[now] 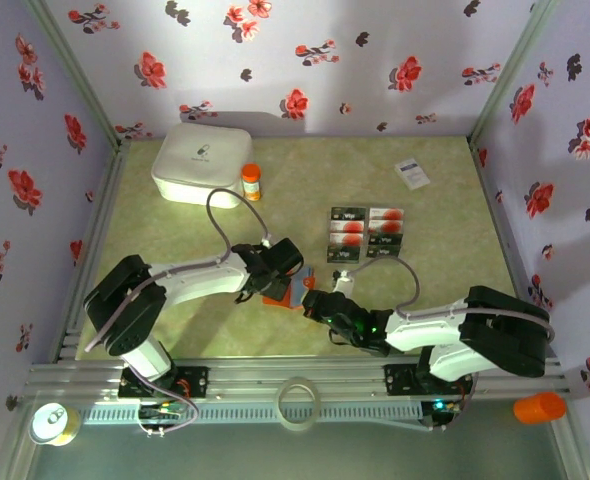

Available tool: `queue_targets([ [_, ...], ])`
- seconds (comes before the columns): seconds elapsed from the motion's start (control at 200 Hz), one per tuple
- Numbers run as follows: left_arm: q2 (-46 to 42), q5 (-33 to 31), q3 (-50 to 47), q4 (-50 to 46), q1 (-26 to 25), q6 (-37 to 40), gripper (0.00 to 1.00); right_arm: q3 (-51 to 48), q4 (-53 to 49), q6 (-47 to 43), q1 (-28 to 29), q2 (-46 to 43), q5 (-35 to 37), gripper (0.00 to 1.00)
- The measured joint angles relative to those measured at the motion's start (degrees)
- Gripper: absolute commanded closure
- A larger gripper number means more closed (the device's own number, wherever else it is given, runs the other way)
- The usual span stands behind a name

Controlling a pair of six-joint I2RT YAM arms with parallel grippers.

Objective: Put the credit cards into the card holder
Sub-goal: Place the card holder at the bottom-center of the table.

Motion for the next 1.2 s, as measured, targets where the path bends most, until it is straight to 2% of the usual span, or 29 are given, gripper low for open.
queue_targets([
  [0.21, 1.7, -0.6, -0.3, 0.0, -0.2, 0.0, 0.0, -1.8, 0.3, 1.7, 0.0, -0.2, 0.7, 0.77],
  [0.32, 2.1, -1.0, -0.3, 0.0, -0.5, 0.0, 0.0, -1.9, -0.9, 1.9, 0.0, -1.8, 1.2, 0.6],
  [0.415, 2.1, -1.0, -0.4, 0.0, -0.7, 0.0, 0.0, -1.9, -2.9, 1.6, 0.0, -4.7, 1.7, 0.52],
  [0.66, 2.1, -1.4, -0.4, 0.0, -0.9, 0.0, 0.0, -1.7, -17.0, 0.2, -1.3, -16.7, 3.8, 0.47],
  [0.84, 2.1, -1.5, -0.4, -0.2, -1.2, 0.0, 0.0, 0.8, -28.0, -3.6, -6.6, -23.2, 3.0, 0.41],
  [0.99, 2.1, -1.5, -0.4, -0.2, -1.4, -0.1, 0.0, 5.6, -33.1, -9.2, -10.0, -21.2, -0.5, 0.33],
  [1.2, 2.1, -1.6, -0.4, -0.5, -1.6, -0.3, 0.0, 16.6, -38.2, -17.0, -10.3, -10.1, -5.3, 0.3],
])
